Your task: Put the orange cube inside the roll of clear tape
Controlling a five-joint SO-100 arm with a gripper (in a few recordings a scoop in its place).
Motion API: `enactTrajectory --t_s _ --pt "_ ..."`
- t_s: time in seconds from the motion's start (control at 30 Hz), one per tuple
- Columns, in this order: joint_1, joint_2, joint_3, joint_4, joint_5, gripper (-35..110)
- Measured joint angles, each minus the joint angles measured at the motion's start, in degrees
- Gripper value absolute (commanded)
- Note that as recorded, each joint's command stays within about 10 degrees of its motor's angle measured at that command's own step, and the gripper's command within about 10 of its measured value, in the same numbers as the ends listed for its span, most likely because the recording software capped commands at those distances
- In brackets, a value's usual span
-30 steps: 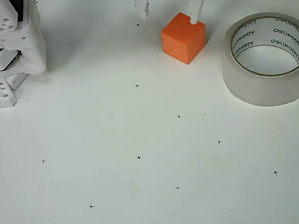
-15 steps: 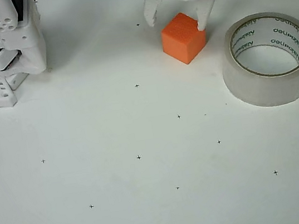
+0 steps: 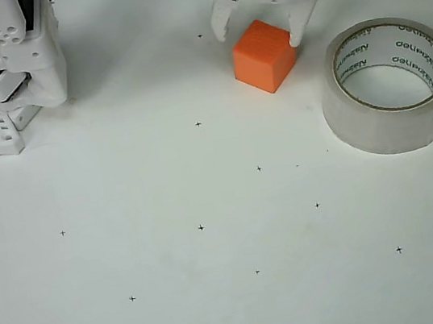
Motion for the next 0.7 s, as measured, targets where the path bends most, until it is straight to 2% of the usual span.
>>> enactTrajectory --t_s 0.7 --pt "0.79 -3.6 0.0 -2.46 -1.05 42"
